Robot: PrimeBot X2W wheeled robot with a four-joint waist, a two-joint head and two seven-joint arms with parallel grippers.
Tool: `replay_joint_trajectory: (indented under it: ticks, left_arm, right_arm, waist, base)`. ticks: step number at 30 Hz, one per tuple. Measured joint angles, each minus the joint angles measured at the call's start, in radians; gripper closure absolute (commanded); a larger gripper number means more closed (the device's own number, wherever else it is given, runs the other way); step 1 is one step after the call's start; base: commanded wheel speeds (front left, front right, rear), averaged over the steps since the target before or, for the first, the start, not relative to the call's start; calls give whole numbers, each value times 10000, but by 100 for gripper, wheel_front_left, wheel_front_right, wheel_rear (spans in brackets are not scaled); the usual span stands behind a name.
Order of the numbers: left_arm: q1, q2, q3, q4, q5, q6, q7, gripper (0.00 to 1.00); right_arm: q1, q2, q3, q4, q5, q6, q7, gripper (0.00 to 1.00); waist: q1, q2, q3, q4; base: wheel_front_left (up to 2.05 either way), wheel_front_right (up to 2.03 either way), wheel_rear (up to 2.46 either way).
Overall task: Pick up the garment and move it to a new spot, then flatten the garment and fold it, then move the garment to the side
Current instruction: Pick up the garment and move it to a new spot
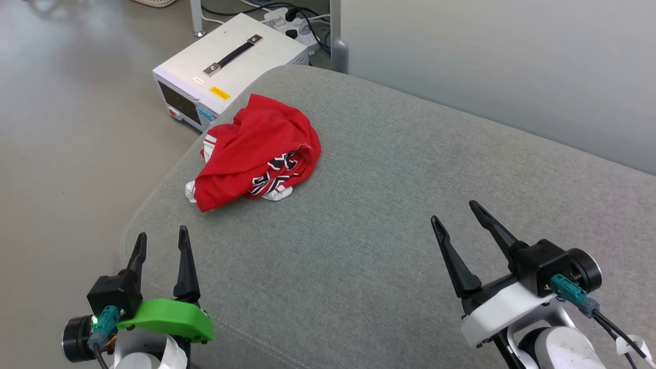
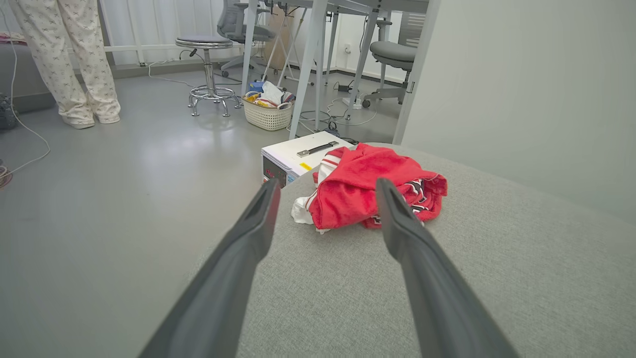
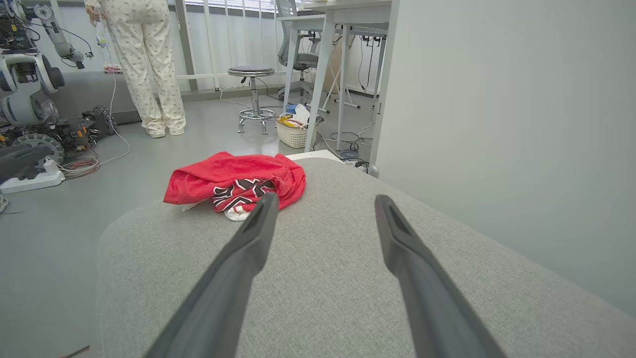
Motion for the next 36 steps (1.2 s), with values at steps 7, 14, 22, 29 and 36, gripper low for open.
replay_joint_trajectory:
  ticks: [7, 14, 22, 29, 36]
  left_arm:
    - [-276, 50, 151, 395, 65, -163, -155, 0]
    - [-2054, 278, 207, 1152, -10, -290, -336, 0]
    - [-4472, 821, 165, 2489, -736, -686, 552, 0]
    - [-6473, 1703, -199, 4489, -1778, -911, 2324, 0]
    - [-7488, 2500, -1183, 6424, -3028, -955, 4311, 0]
  right_arm:
    - [-266, -192, 194, -132, 38, 0, 13, 0]
    - [-973, -658, 355, -746, 79, 0, 424, 0]
    - [-1546, -1087, 52, -1252, 71, 0, 769, 0]
    - [-1920, -1258, -25, -1480, 113, 0, 892, 0]
    - [-2072, -1281, -21, -1498, 144, 0, 895, 0]
  waist:
    - [0, 0, 285, 93]
    - [1, 0, 1191, -80]
    - [1, 0, 2337, -569]
    - [2, 0, 3328, -1185]
    - [1, 0, 4097, -1768]
  base:
    - [0, 0, 0]
    - [0, 0, 0]
    - [0, 0, 0]
    - [0, 0, 0]
    - [0, 0, 0]
